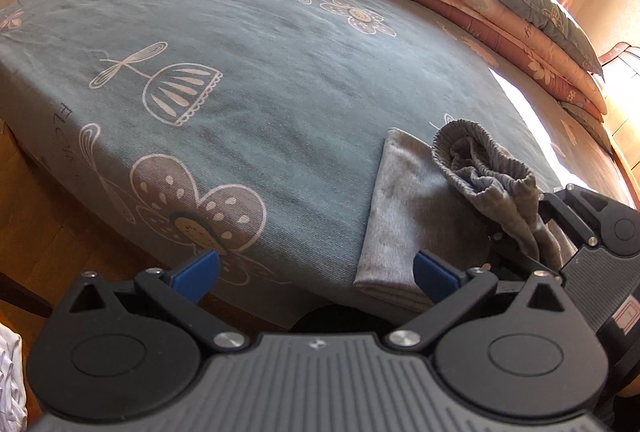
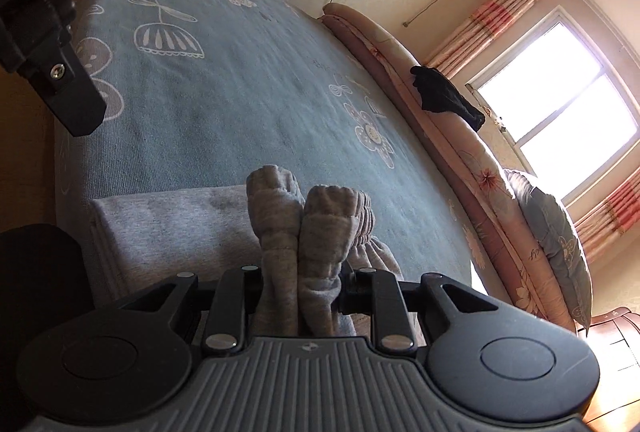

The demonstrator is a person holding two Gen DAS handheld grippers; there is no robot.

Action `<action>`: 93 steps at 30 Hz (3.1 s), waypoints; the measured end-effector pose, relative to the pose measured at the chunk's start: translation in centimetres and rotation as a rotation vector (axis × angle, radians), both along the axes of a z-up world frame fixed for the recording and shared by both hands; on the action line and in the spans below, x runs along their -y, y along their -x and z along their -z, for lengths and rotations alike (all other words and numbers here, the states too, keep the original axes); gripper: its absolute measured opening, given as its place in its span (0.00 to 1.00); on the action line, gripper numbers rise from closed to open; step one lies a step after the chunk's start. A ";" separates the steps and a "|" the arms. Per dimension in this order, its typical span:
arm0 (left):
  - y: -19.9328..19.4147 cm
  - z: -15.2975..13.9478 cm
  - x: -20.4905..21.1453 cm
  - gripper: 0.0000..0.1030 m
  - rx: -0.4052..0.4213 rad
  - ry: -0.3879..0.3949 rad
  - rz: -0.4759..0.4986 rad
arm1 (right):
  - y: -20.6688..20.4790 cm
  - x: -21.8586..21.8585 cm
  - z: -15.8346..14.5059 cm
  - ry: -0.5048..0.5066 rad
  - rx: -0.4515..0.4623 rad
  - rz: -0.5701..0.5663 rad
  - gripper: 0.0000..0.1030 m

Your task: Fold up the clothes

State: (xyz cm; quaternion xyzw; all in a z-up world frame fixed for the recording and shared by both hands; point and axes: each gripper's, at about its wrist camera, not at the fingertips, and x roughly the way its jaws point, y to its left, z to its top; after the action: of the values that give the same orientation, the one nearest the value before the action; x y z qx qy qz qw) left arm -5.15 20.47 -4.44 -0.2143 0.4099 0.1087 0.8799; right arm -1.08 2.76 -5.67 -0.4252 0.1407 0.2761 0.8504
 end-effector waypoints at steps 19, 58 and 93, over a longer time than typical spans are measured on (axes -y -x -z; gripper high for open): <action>0.8 1.4 -1.7 0.99 -0.026 0.025 -0.041 | 2.9 -3.2 6.2 0.213 0.062 -0.173 0.26; -15.4 1.1 8.5 0.99 0.171 0.203 0.400 | -2.6 22.7 -1.7 -0.293 -0.451 0.443 0.79; -8.9 0.8 15.3 0.99 0.010 0.109 0.549 | 7.0 19.1 8.0 0.348 0.244 0.074 0.98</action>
State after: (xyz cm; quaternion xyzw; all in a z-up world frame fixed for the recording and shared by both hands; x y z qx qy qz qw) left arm 3.72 5.15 -5.25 -0.1426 0.4537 -0.1571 0.8656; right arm -8.05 -16.38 -13.65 -0.5903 0.0975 0.1628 0.7845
